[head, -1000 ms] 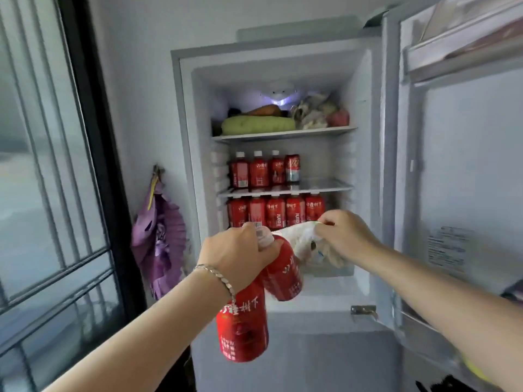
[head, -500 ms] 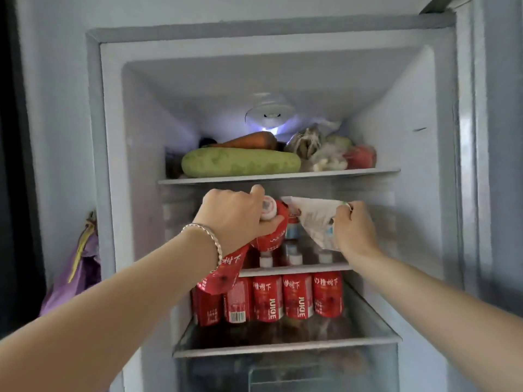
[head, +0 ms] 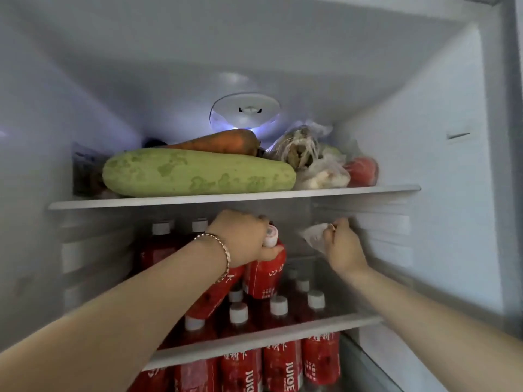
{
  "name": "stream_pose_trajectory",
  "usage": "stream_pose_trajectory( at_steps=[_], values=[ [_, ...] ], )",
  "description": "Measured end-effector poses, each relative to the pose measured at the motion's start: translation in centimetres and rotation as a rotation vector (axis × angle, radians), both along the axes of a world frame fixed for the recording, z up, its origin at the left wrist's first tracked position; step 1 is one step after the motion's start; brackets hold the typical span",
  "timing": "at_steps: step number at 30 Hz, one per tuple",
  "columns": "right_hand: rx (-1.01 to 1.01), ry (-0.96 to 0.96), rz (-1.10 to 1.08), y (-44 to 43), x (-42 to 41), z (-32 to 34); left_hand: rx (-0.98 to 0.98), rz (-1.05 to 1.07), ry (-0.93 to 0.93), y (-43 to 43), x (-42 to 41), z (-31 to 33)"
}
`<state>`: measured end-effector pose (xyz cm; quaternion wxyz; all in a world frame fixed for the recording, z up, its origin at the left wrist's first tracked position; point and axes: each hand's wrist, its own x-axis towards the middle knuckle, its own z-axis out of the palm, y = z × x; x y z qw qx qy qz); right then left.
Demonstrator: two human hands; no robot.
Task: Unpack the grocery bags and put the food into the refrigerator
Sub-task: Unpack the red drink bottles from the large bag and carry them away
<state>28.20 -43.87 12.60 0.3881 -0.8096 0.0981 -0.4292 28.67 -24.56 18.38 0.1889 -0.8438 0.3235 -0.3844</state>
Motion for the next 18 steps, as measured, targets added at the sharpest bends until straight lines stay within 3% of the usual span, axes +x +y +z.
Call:
stream_pose_trajectory(
  at_steps=[7, 12, 16, 18],
  values=[
    [-0.111, 0.096, -0.017, -1.4, 4.2, -0.3, -0.164, -0.09, 0.115, 0.7, 3.3, 0.6],
    [-0.604, 0.607, -0.04, -0.7, 4.4, 0.6, -0.233, -0.103, 0.177, 0.5, 5.0, 0.7],
    [-0.652, 0.561, -0.021, -0.3, 6.0, 1.3, -0.26, -0.102, 0.196, 0.8, 5.3, 0.7],
    [-0.583, 0.702, 0.118, -0.4, 7.3, -0.2, -0.276, -0.106, 0.206, 0.9, 5.4, 0.6]
  ],
)
